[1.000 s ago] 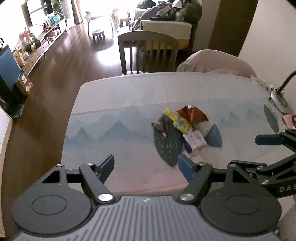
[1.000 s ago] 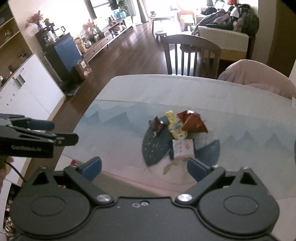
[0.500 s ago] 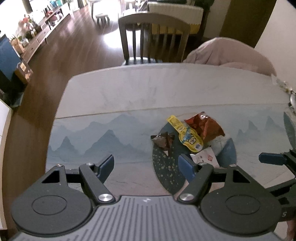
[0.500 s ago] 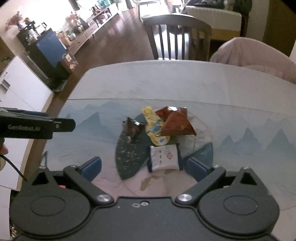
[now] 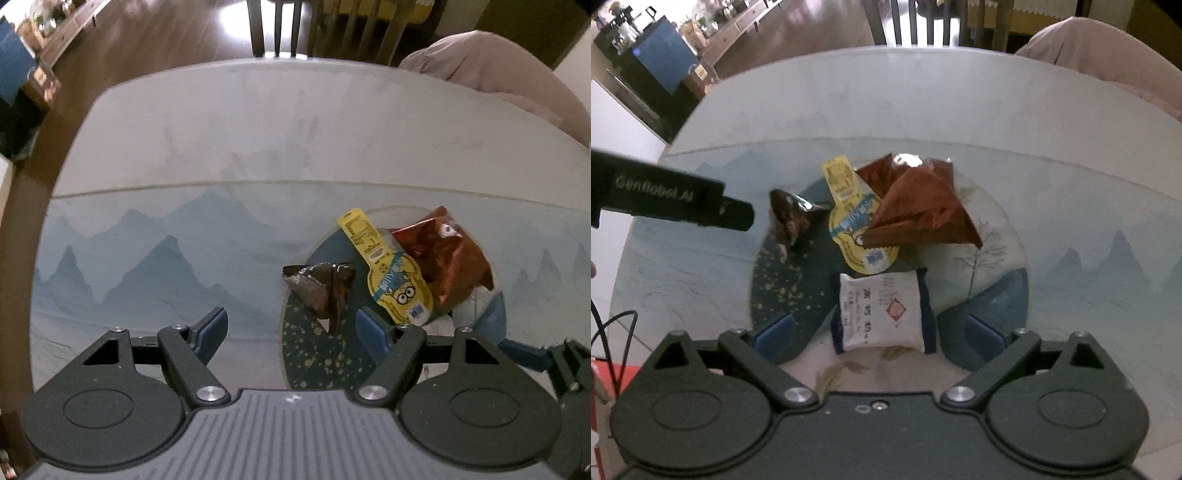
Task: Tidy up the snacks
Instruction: 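Move the left tool to the dark triangular candy while the right tool reaches the white milk packet, then close the left tool on the dark candy while the right tool grasps the white milk packet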
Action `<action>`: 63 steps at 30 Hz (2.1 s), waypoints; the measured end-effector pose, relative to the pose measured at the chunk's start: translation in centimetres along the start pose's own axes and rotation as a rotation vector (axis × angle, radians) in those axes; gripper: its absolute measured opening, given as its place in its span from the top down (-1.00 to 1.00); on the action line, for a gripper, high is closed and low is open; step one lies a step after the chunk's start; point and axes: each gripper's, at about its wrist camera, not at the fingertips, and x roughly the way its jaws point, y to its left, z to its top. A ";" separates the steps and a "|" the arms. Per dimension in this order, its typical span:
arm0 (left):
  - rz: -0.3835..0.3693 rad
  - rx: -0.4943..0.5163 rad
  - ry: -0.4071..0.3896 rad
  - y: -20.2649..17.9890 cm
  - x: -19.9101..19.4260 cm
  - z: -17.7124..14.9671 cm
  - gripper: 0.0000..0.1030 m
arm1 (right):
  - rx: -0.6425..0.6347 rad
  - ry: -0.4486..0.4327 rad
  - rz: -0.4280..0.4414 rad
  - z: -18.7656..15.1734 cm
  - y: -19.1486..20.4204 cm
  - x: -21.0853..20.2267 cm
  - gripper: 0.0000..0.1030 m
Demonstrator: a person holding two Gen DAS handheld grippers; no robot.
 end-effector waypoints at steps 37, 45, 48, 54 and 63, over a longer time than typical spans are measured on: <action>-0.012 -0.098 0.034 0.4 5.5 0.7 0.03 | -0.219 0.011 -0.123 -1.6 4.2 4.4 -0.17; -0.015 -0.127 0.013 1.8 3.5 -0.5 0.05 | -0.149 0.004 -0.071 -2.0 3.4 2.5 -0.15; -0.022 -0.132 -0.010 2.5 2.0 -1.0 0.05 | -0.134 -0.011 -0.059 -1.9 3.3 1.1 -0.15; -0.024 -0.117 -0.075 2.9 -1.3 -1.8 0.05 | -0.117 -0.050 -0.022 -1.5 3.0 -2.7 -0.15; -0.017 -0.073 -0.155 3.4 -8.8 -4.5 0.05 | -0.117 -0.110 0.000 -2.5 4.9 -8.0 -0.15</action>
